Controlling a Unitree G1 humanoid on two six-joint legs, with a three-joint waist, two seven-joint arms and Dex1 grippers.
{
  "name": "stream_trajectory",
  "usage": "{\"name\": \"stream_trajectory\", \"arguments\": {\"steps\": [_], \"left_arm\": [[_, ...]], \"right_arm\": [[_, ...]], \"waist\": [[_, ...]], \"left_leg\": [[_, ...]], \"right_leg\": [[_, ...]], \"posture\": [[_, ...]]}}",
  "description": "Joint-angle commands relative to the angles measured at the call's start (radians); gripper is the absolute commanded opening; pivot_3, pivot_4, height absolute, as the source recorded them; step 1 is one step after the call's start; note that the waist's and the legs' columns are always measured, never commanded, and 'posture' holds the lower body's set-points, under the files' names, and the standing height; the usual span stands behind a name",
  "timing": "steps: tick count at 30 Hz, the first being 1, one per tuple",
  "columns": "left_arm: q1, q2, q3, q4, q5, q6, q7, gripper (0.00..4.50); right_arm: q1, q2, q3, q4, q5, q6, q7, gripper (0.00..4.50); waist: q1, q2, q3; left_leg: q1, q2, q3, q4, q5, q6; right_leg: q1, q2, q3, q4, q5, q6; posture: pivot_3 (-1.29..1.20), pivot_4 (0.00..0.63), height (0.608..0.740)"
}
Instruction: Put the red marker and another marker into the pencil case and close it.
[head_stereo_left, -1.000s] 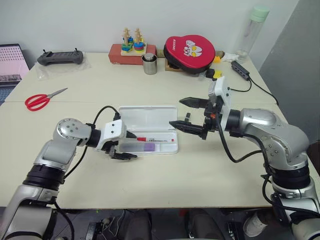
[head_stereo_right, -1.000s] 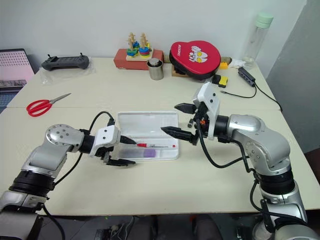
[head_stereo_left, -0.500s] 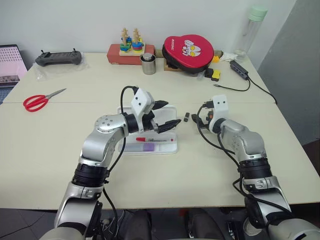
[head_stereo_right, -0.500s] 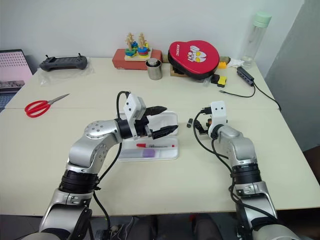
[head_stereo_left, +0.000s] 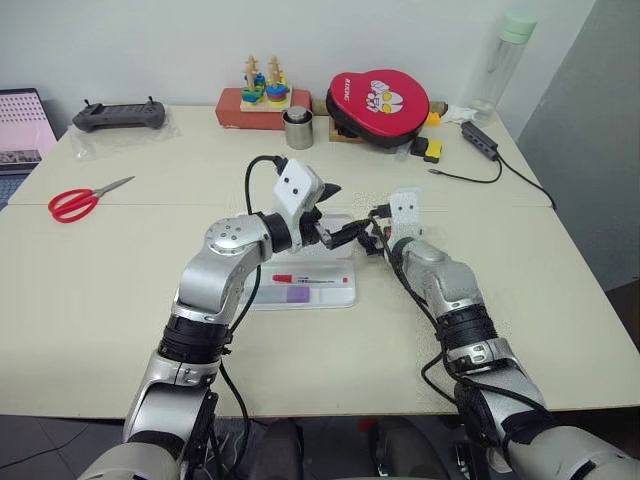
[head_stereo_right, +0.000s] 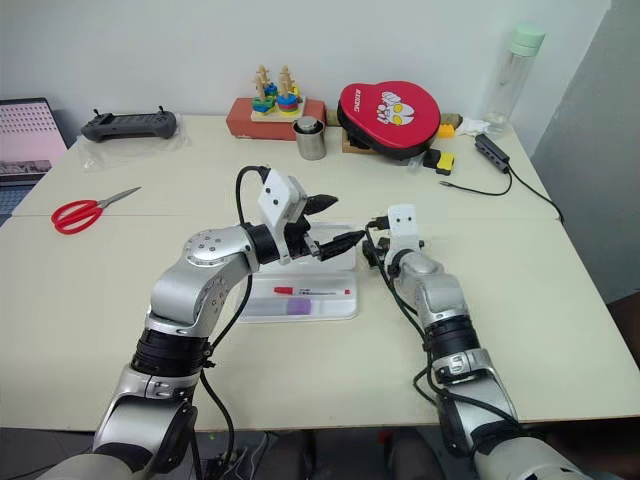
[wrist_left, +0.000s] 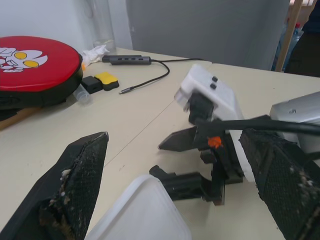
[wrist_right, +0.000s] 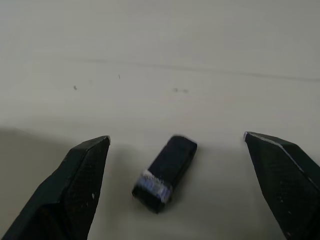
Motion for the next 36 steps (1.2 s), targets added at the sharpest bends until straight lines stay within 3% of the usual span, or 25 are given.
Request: {"name": "stream_trajectory", "arguments": {"steps": [1,6,17,21,24,28,32,36], "left_arm": [[-0.028,0.009,0.017,-0.029,-0.006,-0.016,0.005,4.50],[-0.033,0.006,0.024,-0.016,-0.010,-0.020,0.017,4.50],[-0.034,0.004,0.022,-0.005,-0.025,-0.014,-0.003,4.50],[-0.046,0.061,0.045,0.006,-0.031,-0.074,-0.071,4.50],[-0.007,0.199,0.082,-0.036,-0.131,-0.038,-0.272,4.50],[0.060,0.383,0.079,-0.009,-0.131,-0.100,-0.460,4.50],[0.104,0.488,0.080,0.012,-0.126,-0.112,-0.562,4.50],[0.135,0.519,0.080,-0.010,-0.122,-0.100,-0.579,4.50]], "right_arm": [[-0.005,-0.015,0.028,0.051,-0.068,-0.022,-0.022,4.01],[-0.002,-0.018,0.020,0.034,-0.078,-0.023,-0.022,2.70],[0.002,-0.018,-0.081,-0.080,-0.018,0.024,-0.022,0.35],[0.002,-0.092,-0.076,-0.198,0.024,-0.067,0.140,0.34],[0.047,-0.170,-0.081,-0.415,0.232,0.043,0.428,0.34],[0.122,-0.338,0.045,-0.643,0.390,0.200,0.721,0.34],[0.121,-0.394,0.193,-0.663,0.356,0.253,0.778,0.34],[0.100,-0.360,0.265,-0.576,0.295,0.237,0.751,0.34]], "waist": [[0.000,0.000,0.000],[0.005,0.000,0.000],[0.010,0.000,0.000],[0.008,0.000,0.000],[-0.001,0.000,0.000],[-0.014,0.000,0.000],[-0.016,0.000,0.000],[-0.015,0.000,0.000]], "left_leg": [[0.000,0.000,0.000,0.000,0.000,0.000],[0.002,0.000,0.000,0.000,0.000,0.000],[0.001,0.000,0.000,0.001,0.000,0.000],[0.000,0.000,0.000,0.001,0.000,0.000],[0.000,0.000,0.000,-0.001,0.000,0.000],[0.002,0.000,0.000,-0.005,0.000,0.000],[0.002,0.001,0.000,-0.005,0.000,0.000],[0.002,0.001,0.000,-0.003,0.000,0.000]], "right_leg": [[0.000,0.000,0.000,0.000,0.000,0.000],[0.002,0.000,0.000,0.000,0.000,0.001],[0.002,0.000,0.000,0.000,0.001,0.001],[0.000,0.000,0.000,0.000,0.001,0.001],[0.000,0.000,0.000,-0.001,0.001,0.001],[0.001,0.000,-0.001,-0.001,-0.001,-0.002],[0.000,0.000,-0.001,-0.001,-0.002,-0.003],[0.000,0.000,-0.001,-0.001,-0.005,0.002]], "posture": [[0.00,0.150,0.740],[0.00,0.150,0.740],[0.00,0.150,0.740],[0.00,0.150,0.740],[0.00,0.150,0.740],[0.00,0.150,0.740],[0.00,0.150,0.740],[0.00,0.150,0.740]]}}
